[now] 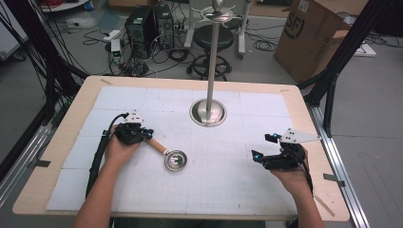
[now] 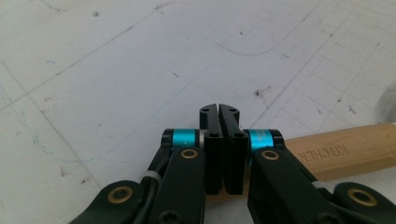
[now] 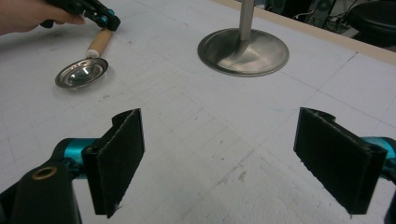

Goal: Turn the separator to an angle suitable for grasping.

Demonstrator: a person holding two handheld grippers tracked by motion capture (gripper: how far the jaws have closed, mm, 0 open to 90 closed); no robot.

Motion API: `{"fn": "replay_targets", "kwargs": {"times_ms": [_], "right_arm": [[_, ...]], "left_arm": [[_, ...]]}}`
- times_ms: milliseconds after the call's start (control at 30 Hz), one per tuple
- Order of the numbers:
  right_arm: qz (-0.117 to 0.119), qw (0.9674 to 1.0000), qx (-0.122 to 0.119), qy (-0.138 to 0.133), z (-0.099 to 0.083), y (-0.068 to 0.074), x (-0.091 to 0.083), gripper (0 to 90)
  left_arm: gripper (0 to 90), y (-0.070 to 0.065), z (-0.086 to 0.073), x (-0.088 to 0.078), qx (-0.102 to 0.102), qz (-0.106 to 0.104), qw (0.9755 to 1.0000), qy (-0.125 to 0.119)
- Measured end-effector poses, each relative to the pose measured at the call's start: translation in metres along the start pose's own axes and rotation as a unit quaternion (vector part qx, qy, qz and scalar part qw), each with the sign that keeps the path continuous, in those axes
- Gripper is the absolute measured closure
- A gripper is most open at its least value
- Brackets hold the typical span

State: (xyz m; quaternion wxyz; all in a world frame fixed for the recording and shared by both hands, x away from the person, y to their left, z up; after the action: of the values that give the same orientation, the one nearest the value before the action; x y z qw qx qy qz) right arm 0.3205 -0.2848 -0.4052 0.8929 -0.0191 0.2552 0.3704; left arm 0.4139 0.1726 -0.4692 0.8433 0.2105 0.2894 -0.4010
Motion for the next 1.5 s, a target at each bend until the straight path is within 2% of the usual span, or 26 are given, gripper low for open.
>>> {"fn": "replay_targets", "kwargs": {"times_ms": [133, 300, 433, 600, 733, 1100, 1233, 1333, 1500], "right_arm": [[-0.002, 1.0000, 0.003, -0.002, 0.000, -0.001, -0.002, 15.3], [-0.003, 1.0000, 0.003, -0.002, 0.000, -0.002, -0.002, 15.4], [-0.003, 1.0000, 0.000, -0.003, 0.000, -0.001, -0.002, 15.4], [-0.004, 1.0000, 0.002, -0.006, 0.001, -0.002, -0.004, 15.4], [-0.005, 1.0000, 0.003, -0.005, 0.001, -0.002, -0.004, 15.4], [-0.003, 1.0000, 0.000, -0.007, 0.001, -0.002, -0.005, 15.4], [-0.003, 1.0000, 0.001, -0.007, 0.001, -0.001, -0.007, 15.4], [-0.004, 0.9999, 0.002, -0.010, 0.002, -0.002, -0.007, 15.4], [-0.004, 0.9999, 0.001, -0.014, 0.002, -0.002, -0.009, 15.4]], "left_arm": [[88.4, -0.003, -0.001, -0.002, 0.008, -0.002, 0.9999, 0.013], [88.4, -0.006, -0.001, -0.008, 0.015, -0.001, 0.9998, 0.017], [88.4, -0.003, -0.009, -0.015, 0.016, -0.002, 0.9995, 0.029], [88.4, -0.004, -0.018, -0.021, 0.009, -0.012, 0.9995, 0.027], [88.4, -0.008, -0.021, -0.024, 0.015, -0.025, 0.9992, 0.025], [88.4, -0.014, -0.027, -0.036, 0.010, -0.033, 0.9992, 0.019], [88.3, -0.020, -0.026, -0.037, 0.014, -0.040, 0.9989, 0.022], [88.3, -0.023, -0.025, -0.037, 0.025, -0.045, 0.9982, 0.031], [88.3, -0.028, -0.026, -0.037, 0.028, -0.053, 0.9976, 0.033]]}}
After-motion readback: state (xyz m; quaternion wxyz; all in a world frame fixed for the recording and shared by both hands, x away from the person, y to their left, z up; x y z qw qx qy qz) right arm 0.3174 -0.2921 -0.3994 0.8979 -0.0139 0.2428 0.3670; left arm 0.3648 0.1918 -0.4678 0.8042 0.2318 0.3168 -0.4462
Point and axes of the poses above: each handheld gripper's, and its own axes: x roughly forward along the jaws, z roughly out of its top, y roughly to its left, the point moved 4 cm from there along x, roughly forward along the jaws, and after that the axes turned 8 degrees about x, right-handed, at the moved point
